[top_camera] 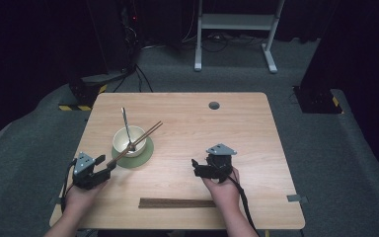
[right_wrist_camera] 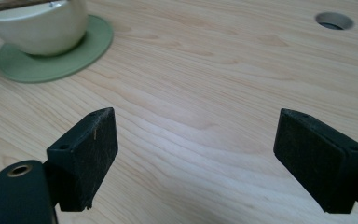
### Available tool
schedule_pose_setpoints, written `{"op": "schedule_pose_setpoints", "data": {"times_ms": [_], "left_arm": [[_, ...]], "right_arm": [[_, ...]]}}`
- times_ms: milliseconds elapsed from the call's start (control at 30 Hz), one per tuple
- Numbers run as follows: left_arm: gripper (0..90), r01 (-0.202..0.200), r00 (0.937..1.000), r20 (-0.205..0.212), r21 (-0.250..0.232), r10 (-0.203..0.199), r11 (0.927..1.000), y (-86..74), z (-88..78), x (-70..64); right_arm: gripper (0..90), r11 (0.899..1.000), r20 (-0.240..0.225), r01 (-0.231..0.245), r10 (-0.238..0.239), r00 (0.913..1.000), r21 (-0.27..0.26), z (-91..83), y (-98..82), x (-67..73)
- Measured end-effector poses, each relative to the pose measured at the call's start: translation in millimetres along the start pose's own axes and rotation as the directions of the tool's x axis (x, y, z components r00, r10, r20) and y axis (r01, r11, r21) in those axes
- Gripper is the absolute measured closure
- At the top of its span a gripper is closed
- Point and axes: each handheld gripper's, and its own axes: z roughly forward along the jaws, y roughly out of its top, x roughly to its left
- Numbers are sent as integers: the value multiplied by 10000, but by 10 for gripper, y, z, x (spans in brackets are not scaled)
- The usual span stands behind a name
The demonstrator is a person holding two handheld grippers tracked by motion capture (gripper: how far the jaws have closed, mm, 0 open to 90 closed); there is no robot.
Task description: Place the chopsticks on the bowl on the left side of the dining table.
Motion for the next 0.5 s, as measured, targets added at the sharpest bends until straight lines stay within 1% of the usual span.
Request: {"op": "schedule_pose_setpoints", "data": {"times_ms": [33,67,133,167,200,267,333,367,400,433,500], "left_arm": [[455,66,10000,-10,18,-66,10000,4,2,18],[456,165,9999,-4,1,-165,9999,8,6,28],[462,111,9999,-79,9,-110,9999,17,12,44],[463,153,9998,-94,21,-153,9999,23,19,60],[465,177,9997,-180,33,-176,9998,28,31,92],[468,212,9996,-200,58,-211,9998,30,39,111],[469,241,9992,-306,97,-238,9997,34,55,154],[472,271,9990,-352,133,-266,9995,39,64,174],[472,274,9988,-402,103,-269,9996,41,71,195],[476,391,9982,-447,62,-388,9992,42,90,234],[476,441,9979,-477,58,-437,9990,41,101,254]], "right_arm": [[136,10000,0,0,0,10000,0,0,0,0],[137,10000,-59,56,-56,10000,-13,31,24,37],[146,9999,-168,110,-111,9998,-99,72,54,87],[150,9998,-232,158,-162,9996,-152,114,79,129],[154,9997,-258,181,-185,9995,-151,133,89,148],[161,9996,-280,216,-221,9994,-165,171,108,182],[165,9997,-277,218,-222,9994,-145,187,117,199],[174,9995,-365,235,-242,9990,-210,218,135,229],[174,9995,-365,235,-242,9990,-210,218,135,229],[186,9992,-350,292,-301,9989,-265,242,154,267],[187,9992,-359,314,-323,9988,-256,255,167,287]]}}
